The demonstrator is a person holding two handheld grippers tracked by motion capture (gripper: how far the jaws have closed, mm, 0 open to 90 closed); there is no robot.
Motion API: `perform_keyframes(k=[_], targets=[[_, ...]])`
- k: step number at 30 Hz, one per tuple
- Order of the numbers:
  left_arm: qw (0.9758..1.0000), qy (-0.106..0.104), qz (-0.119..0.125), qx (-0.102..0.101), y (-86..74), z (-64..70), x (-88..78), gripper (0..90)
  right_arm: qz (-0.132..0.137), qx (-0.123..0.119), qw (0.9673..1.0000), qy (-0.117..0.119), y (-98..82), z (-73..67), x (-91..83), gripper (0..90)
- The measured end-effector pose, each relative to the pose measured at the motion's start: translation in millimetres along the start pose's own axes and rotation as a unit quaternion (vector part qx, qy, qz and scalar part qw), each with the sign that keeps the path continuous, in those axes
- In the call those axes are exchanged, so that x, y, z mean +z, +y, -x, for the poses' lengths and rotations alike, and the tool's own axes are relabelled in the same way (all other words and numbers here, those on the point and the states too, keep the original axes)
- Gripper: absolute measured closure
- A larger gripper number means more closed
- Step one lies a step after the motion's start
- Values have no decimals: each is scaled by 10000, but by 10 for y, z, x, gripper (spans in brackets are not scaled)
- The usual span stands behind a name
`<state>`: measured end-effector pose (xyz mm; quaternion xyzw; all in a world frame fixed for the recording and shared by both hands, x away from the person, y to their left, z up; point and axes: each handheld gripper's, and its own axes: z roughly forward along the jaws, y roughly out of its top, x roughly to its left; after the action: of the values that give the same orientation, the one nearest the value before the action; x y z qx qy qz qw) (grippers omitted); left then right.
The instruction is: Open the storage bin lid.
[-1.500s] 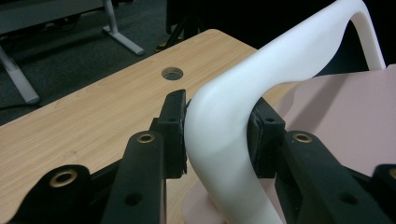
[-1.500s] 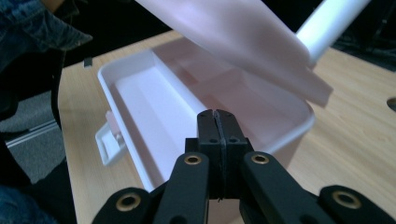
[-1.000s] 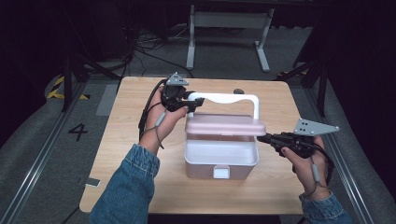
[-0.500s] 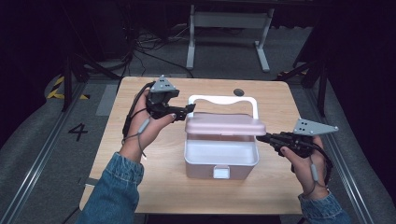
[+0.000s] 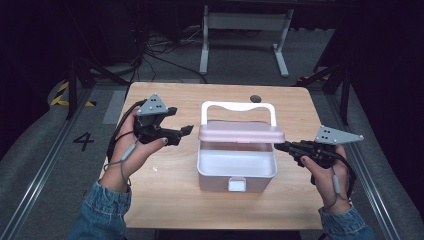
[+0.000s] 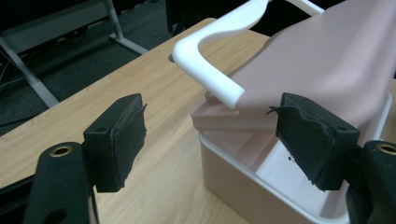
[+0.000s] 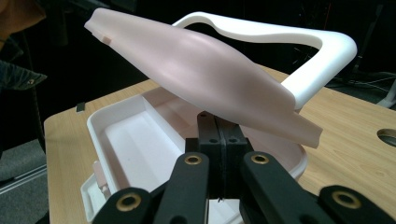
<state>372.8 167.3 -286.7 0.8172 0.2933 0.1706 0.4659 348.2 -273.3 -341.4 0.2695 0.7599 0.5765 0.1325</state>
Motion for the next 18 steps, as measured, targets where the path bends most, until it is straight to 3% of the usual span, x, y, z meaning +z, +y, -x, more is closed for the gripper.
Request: perform_keyframes(k=[5,8,12,18], targets=[[10000,15,-61,-56,-83,45,-12,248,76,65,9999,-10,11,0,-6,900],[9999,44,-96,49,-148,86,48,248,92,81,9999,-15,16,1,-6,900],[9999,-13,-150,30,-198,137,171,248,130,106,9999,40,21,-4,-6,900],[9999,-2,-33,95,-225,189,283,248,132,141,9998,56,22,2,-8,900]])
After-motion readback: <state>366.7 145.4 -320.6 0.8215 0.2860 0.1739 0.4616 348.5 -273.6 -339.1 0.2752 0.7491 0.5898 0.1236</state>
